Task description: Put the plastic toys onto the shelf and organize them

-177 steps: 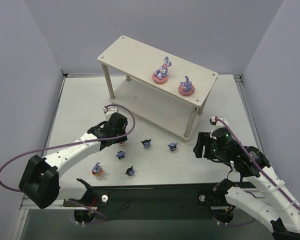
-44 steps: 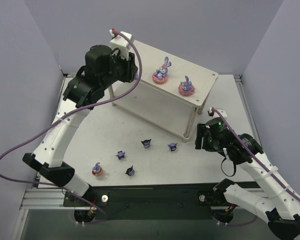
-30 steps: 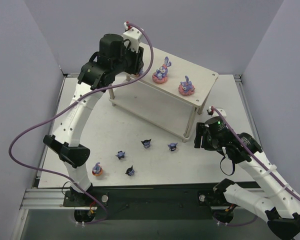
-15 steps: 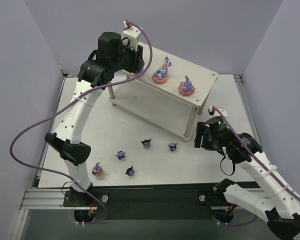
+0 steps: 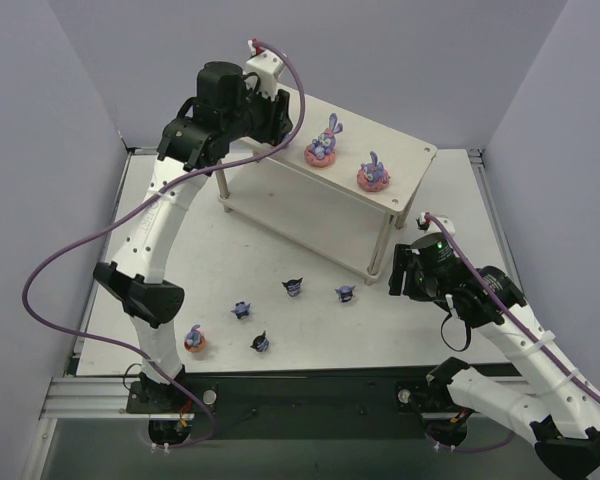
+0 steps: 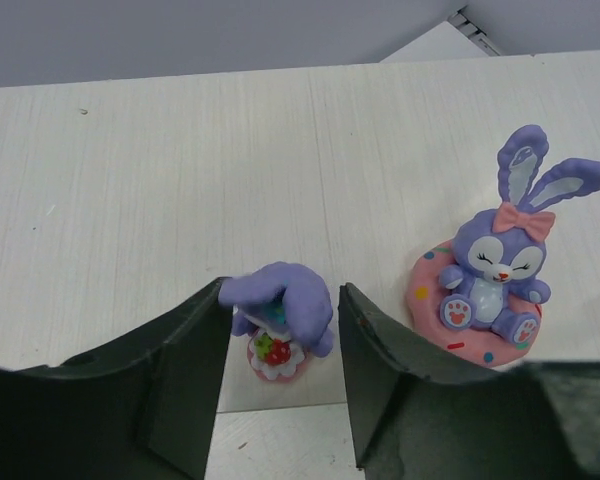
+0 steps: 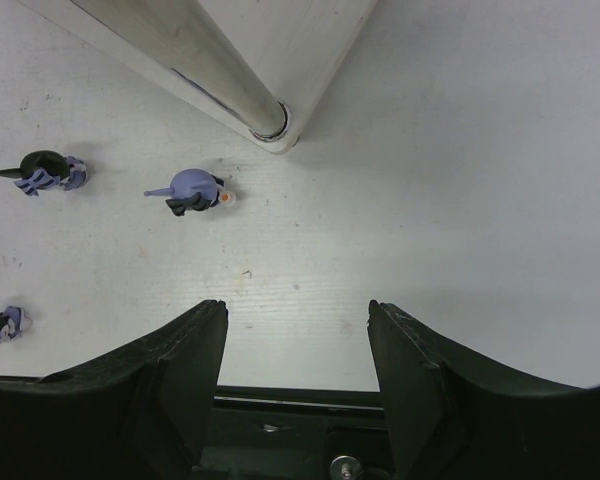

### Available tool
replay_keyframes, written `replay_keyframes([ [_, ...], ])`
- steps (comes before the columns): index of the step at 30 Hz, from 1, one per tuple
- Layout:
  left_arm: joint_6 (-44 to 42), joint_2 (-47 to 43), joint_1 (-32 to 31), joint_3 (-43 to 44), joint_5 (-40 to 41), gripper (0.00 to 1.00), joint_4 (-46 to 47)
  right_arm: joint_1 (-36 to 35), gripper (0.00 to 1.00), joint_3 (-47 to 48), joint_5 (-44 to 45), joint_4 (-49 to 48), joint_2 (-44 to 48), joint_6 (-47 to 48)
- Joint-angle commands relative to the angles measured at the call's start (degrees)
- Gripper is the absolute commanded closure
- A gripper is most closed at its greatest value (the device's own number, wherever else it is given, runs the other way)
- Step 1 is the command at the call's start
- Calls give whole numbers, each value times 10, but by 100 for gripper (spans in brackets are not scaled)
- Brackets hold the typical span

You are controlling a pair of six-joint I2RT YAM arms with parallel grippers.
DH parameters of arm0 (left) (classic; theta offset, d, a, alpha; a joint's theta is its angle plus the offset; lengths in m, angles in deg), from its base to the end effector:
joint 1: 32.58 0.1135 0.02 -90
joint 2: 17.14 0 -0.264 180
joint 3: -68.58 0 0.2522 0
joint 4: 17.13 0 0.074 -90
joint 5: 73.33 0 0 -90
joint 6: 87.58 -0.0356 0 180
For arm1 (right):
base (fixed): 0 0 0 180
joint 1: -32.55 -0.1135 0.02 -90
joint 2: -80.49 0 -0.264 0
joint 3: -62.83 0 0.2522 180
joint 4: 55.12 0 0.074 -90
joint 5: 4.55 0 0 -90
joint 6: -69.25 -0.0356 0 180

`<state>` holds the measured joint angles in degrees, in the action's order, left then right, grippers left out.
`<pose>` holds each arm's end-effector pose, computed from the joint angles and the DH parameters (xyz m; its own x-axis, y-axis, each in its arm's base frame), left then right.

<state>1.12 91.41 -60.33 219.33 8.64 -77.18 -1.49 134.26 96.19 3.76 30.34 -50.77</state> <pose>0.3471 -0.1882 0.4997 -0.2581 0.1612 -0.9526 0.5847 0.8110 -0.0212 0.1464 0.0909 0.3412 -0.6517 0.1529 -0.7429 -0.1173 0.9474 0.2979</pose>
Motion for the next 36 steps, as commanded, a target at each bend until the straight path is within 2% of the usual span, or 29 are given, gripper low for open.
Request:
replay_keyframes([
  [1, -1, -4, 3, 4, -12, 40, 15, 5, 41, 0, 15, -2, 5, -5],
  [6, 2, -16, 3, -15, -11, 21, 48, 5, 41, 0, 14, -2, 5, -4],
  [10, 7, -33, 3, -32, -8, 15, 78, 5, 41, -2, 15, -2, 5, -6],
  [18, 10, -64, 3, -50, 21, 10, 92, 6, 41, 0, 9, -6, 3, -5],
  [21, 23, -115, 3, -89, 37, 9, 112, 6, 41, 3, 3, -8, 1, -3],
  [25, 42, -193, 3, -182, 74, 8, 143, 7, 41, 6, -3, -10, -5, 0],
  [26, 48, -213, 4, -228, 92, 8, 155, 8, 41, 6, -5, -9, -6, 0],
  [29, 82, -298, 4, -333, 133, 8, 167, 9, 40, 6, -10, -11, -7, -1],
  [31, 131, -360, 5, -376, 194, 8, 157, 11, 40, 4, -20, -10, -8, -3],
  [32, 188, -380, 5, -414, 221, 8, 127, 11, 40, 4, -24, -11, -11, -5],
  [33, 224, -412, 6, -426, 281, 8, 100, 11, 40, 3, -27, -11, -13, -5],
  [34, 260, -424, 6, -438, 307, 8, 67, 11, 40, 3, -34, -10, -14, -6],
  [35, 330, -436, 8, -448, 326, 8, -12, 12, 40, 2, -35, -10, -18, -7],
  [36, 361, -453, 8, -470, 343, 8, -51, 12, 40, 2, -39, -11, -19, -8],
])
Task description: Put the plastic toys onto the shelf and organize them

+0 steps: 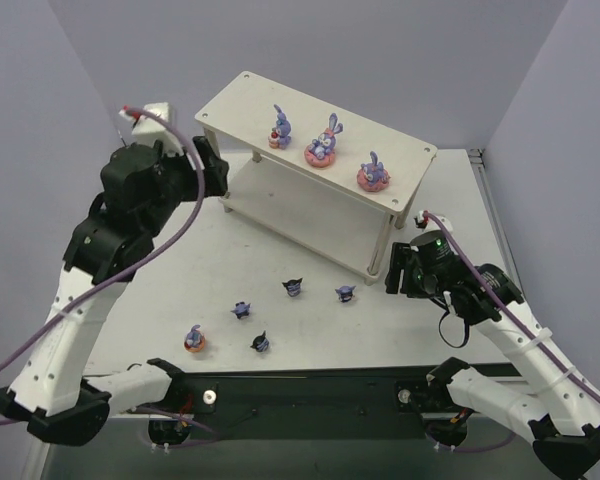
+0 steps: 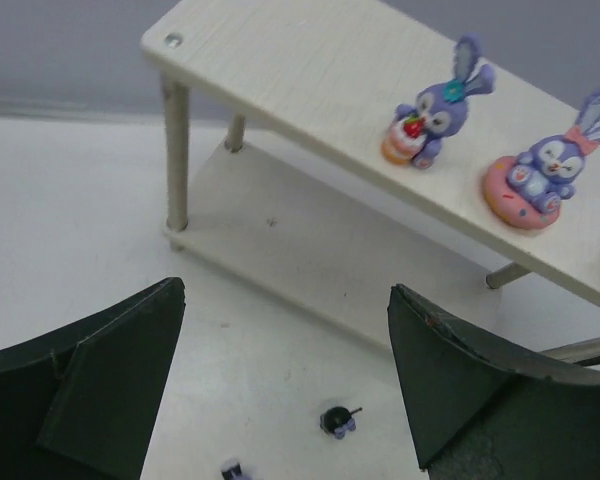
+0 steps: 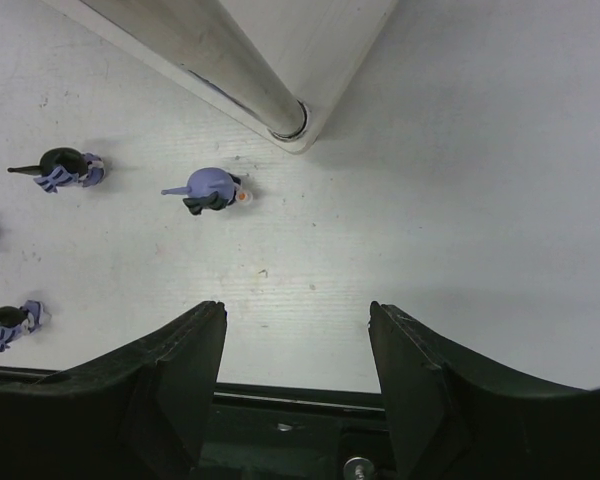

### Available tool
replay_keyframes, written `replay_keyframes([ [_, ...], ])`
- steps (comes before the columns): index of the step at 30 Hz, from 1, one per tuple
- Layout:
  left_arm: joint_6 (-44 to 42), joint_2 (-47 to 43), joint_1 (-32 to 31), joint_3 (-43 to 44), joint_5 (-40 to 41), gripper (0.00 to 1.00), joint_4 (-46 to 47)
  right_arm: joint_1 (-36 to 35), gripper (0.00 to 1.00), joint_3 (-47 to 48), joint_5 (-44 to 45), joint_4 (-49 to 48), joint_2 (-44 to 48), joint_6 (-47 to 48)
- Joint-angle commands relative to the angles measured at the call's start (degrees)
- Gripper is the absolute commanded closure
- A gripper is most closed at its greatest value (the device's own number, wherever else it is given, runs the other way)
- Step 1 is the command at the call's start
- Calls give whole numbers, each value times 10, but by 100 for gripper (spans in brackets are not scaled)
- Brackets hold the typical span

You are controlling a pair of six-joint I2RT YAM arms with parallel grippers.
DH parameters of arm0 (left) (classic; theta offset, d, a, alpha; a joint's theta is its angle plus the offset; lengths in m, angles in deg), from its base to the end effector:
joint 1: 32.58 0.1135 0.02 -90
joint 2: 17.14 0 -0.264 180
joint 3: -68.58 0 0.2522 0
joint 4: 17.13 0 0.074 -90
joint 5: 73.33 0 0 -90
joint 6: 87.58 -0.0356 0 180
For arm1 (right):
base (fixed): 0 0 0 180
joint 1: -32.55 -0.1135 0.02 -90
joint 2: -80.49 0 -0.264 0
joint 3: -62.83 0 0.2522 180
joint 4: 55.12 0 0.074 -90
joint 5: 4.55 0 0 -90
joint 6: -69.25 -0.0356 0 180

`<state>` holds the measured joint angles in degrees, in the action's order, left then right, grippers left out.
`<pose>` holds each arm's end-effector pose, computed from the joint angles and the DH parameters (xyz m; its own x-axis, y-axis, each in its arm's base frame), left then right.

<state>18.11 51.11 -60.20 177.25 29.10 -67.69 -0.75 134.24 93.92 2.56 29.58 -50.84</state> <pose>0.1996 -0.0958 0.5031 -0.2218 -0.1820 -0.9579 0.2129 0.9497 -0.2297 0.1506 0.0927 0.3407 -0.6601 0.1597 -0.7340 -0.1318 0.9374 0.3224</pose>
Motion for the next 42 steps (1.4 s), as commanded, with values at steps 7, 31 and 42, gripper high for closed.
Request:
replay_keyframes([
  [7, 440, -153, 6, -252, 173, 8, -366, 4, 40, -7, -30, 2, -23, -10],
  [31, 652, -213, 5, -564, 52, 15, -307, 4, 40, -40, -27, 2, 2, -25],
  [42, 634, -181, 5, -605, 29, 28, -245, 5, 40, -38, -20, 3, 2, -19],
])
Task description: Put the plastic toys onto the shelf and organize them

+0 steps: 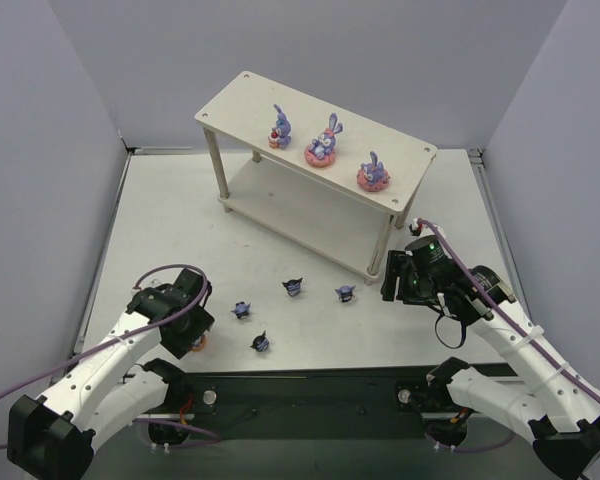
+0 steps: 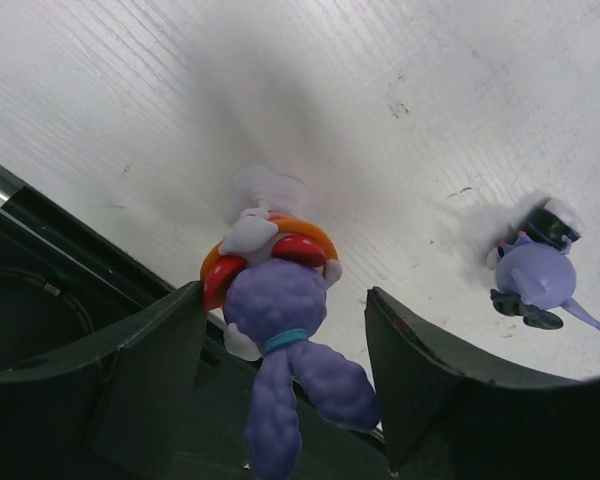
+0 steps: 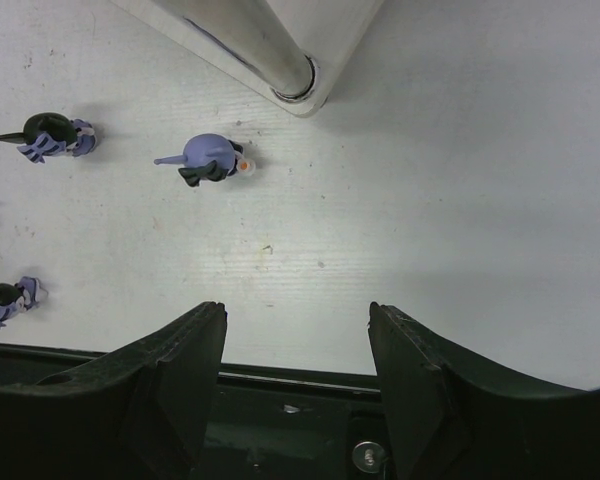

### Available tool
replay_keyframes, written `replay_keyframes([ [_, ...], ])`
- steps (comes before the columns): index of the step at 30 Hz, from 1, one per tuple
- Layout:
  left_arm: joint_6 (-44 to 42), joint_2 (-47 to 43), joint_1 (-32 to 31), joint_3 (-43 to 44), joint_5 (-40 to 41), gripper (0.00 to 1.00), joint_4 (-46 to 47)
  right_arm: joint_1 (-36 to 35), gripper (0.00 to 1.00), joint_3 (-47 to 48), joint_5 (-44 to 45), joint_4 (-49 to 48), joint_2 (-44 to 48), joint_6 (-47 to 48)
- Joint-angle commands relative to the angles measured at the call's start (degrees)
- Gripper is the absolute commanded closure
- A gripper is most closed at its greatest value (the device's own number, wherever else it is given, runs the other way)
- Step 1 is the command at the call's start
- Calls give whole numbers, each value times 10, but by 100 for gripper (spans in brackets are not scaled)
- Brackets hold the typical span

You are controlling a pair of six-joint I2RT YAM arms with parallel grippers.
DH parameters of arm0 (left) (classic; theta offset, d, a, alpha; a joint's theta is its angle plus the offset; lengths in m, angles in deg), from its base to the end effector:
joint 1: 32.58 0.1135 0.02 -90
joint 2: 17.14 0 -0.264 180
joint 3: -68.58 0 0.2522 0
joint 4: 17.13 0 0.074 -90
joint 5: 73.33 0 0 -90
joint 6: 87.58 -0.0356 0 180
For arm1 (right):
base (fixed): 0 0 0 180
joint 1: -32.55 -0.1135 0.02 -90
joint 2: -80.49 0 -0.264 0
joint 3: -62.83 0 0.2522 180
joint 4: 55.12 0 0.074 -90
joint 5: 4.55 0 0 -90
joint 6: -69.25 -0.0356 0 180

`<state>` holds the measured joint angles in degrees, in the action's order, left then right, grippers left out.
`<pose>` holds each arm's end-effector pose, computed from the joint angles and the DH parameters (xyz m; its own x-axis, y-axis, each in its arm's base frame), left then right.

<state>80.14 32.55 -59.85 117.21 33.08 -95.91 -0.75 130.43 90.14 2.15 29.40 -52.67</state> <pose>0.1117 -0.0462 0.2037 -0.5723 -0.7595 -0.3092 -0.7708 0.6269 -0.1132 0.1511 0.0958 0.3191 -0.7251 0.1542 -0.6711 -0.1320 0.9254 0.3552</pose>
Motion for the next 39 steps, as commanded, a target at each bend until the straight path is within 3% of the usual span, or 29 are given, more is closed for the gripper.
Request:
replay_keyframes([
  [1, 8, 5, 2, -6, -11, 30, 44, 5, 40, 0, 18, 6, 4, -1],
  [9, -65, 29, 3, -15, -38, 52, 121, 5, 40, -1, 22, 6, 6, -3],
  [17, -221, 145, 9, 64, -18, 54, 170, 6, 41, -2, 23, 6, 9, -2],
  [24, -451, 318, 16, 207, -46, 54, 189, 10, 41, -1, 22, 6, 8, -2],
  [29, -522, 389, 30, 272, -75, 52, 216, 12, 41, -2, 24, 7, 15, -3],
  [39, -601, 450, 54, 357, -106, 27, 182, 17, 41, 0, 29, 6, 19, -14],
])
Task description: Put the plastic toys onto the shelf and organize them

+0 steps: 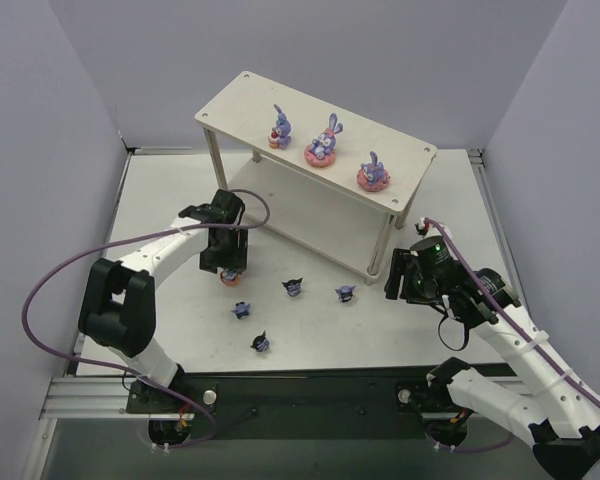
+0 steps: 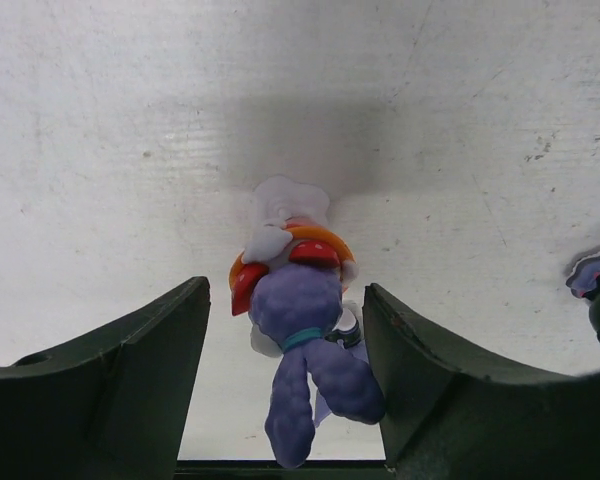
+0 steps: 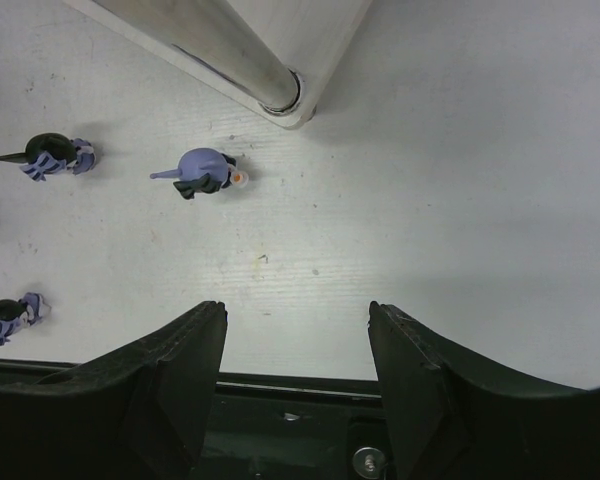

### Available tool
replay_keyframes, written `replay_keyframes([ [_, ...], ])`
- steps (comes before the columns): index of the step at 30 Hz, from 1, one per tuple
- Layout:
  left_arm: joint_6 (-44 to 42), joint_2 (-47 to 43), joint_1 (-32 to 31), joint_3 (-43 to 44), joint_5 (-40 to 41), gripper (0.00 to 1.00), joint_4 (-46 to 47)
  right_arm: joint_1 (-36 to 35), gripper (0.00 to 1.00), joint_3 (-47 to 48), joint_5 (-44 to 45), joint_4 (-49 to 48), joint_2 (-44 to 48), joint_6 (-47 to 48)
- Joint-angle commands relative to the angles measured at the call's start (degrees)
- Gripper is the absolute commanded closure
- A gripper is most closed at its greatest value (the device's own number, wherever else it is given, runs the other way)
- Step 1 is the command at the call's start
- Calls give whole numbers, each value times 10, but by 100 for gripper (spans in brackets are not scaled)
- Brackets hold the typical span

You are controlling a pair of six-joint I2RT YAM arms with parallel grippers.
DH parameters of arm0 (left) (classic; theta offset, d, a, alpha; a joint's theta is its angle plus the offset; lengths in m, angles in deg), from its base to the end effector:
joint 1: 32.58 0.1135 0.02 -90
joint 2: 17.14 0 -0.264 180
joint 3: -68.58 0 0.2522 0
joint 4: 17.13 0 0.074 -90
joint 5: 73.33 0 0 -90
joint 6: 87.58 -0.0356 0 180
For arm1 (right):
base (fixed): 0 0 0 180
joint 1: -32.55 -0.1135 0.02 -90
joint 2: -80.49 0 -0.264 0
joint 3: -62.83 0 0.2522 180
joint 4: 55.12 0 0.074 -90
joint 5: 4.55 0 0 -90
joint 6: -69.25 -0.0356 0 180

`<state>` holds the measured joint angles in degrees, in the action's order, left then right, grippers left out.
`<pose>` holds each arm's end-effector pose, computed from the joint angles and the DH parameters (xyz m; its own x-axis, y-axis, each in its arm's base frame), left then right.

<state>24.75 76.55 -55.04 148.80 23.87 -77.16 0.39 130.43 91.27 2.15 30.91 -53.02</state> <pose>0.2912 -0.1156 0.2134 -0.9512 -0.0147 -0.3084 -0.0165 0.9999 0.0033 0.1487 0.0892 0.3233 -0.7001 0.1872 -0.6890 -0.1056 0.9273 0.3592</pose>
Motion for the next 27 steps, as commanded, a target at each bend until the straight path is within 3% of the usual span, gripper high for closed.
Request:
replay_keyframes([
  [1, -48, 11, 6, 45, -14, 26, -8, 5, 41, 1, 19, 7, 3, -10],
  [8, -40, -10, 6, 61, -6, 19, -9, 6, 41, 12, 18, 6, -11, -3],
  [13, 3, -89, 4, 46, 51, 12, 26, 6, 40, 15, 16, 6, -17, 4],
  [16, 53, -161, -11, -8, 103, 10, 80, 7, 39, 15, 12, 6, -23, 5],
  [21, 140, -252, -82, -119, 213, 8, 127, 11, 39, 19, 5, 6, -28, 9],
  [27, 206, -266, -182, -178, 314, 8, 187, 15, 39, 20, -3, 6, -29, 19],
])
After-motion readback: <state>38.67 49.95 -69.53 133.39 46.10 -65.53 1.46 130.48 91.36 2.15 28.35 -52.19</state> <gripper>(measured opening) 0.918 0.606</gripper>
